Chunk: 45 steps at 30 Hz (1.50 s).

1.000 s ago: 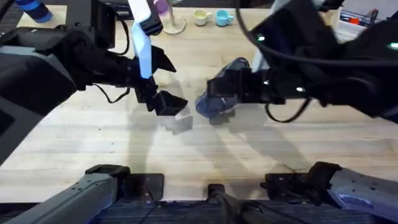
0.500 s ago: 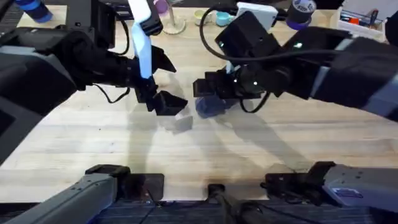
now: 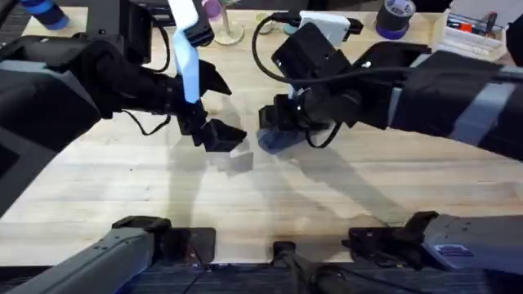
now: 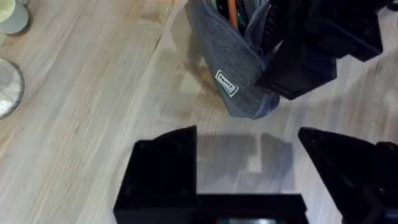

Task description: Unzip the bag, pick up the pens from the table one at a time and place them inside, then zip the bag closed.

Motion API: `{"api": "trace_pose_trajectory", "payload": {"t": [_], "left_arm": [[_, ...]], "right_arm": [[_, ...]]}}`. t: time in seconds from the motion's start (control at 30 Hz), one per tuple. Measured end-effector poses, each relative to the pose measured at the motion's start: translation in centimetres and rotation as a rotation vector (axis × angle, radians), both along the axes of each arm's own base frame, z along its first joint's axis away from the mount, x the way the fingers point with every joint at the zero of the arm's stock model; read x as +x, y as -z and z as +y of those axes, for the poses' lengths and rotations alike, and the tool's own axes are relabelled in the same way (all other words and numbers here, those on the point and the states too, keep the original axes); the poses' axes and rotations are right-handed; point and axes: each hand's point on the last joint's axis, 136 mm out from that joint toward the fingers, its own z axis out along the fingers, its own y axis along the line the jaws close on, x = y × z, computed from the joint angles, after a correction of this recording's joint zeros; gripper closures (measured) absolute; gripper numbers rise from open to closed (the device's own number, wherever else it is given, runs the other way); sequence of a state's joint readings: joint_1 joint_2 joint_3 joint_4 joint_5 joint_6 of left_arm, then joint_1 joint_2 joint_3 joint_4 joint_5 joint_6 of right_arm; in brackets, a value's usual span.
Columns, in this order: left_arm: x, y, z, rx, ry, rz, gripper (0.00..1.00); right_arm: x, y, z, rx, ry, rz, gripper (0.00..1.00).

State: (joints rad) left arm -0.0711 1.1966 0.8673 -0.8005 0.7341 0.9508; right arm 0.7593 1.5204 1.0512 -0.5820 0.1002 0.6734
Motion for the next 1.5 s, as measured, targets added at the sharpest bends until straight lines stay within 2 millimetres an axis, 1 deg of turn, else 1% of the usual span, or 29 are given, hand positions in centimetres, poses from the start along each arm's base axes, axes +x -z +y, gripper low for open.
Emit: {"api": "trace_pose_trajectory", "payload": {"t": [0.13, 0.2, 0.3, 0.33, 0.37, 0.5, 0.53, 0.6, 0.7, 0.73, 0.77, 0.9, 1.03, 1.27, 1.5], "left_arm": [[0.0, 0.0, 0.0, 0.0, 0.0, 0.0, 0.008], [0.0, 0.0, 0.0, 0.0, 0.0, 0.0, 0.008], [0.0, 0.0, 0.0, 0.0, 0.0, 0.0, 0.008], [0.0, 0.0, 0.0, 0.0, 0.0, 0.0, 0.008], [0.0, 0.0, 0.0, 0.0, 0.0, 0.0, 0.008], [0.0, 0.0, 0.0, 0.0, 0.0, 0.0, 0.008], [0.0, 0.0, 0.0, 0.0, 0.0, 0.0, 0.005], [0.0, 0.0, 0.0, 0.0, 0.0, 0.0, 0.007], [0.0, 0.0, 0.0, 0.0, 0.0, 0.0, 0.007], [0.0, 0.0, 0.0, 0.0, 0.0, 0.0, 0.007], [0.0, 0.0, 0.0, 0.0, 0.0, 0.0, 0.007], [0.0, 0.0, 0.0, 0.0, 0.0, 0.0, 0.007], [0.0, 0.0, 0.0, 0.0, 0.0, 0.0, 0.007], [0.0, 0.0, 0.0, 0.0, 0.0, 0.0, 0.007], [0.0, 0.0, 0.0, -0.002, 0.001, 0.0, 0.007]], "right_arm": [[0.0, 0.0, 0.2, 0.011, -0.005, 0.003, 0.743], [0.0, -0.1, 0.2, 0.011, -0.004, 0.002, 0.7], [0.0, 0.0, 0.2, 0.011, -0.004, 0.002, 0.692], [0.0, -0.1, 0.2, 0.01, -0.005, 0.002, 0.674], [0.0, -0.1, 0.2, 0.007, -0.012, -0.001, 0.631], [0.0, -0.4, 0.2, 0.0, -0.039, -0.016, 0.578], [0.0, -0.6, 0.1, 0.001, -0.048, -0.025, 0.539], [0.1, -1.5, 0.0, 0.005, -0.065, -0.053, 0.376], [0.0, -3.5, -0.4, 0.019, -0.091, -0.106, 0.177], [-0.2, -4.1, -0.5, 0.021, -0.104, -0.121, 0.058], [-0.3, -4.7, -0.8, 0.021, -0.116, -0.136, 0.02], [-1.2, -6.4, -1.6, 0.02, -0.152, -0.167, 0.006], [-1.9, -7.0, -2.2, 0.011, -0.169, -0.171, 0.006], [-2.9, -6.4, -3.1, -0.02, -0.171, -0.127, 0.006], [-3.4, -6.3, -2.9, -0.008, -0.181, -0.103, 0.006]]}}
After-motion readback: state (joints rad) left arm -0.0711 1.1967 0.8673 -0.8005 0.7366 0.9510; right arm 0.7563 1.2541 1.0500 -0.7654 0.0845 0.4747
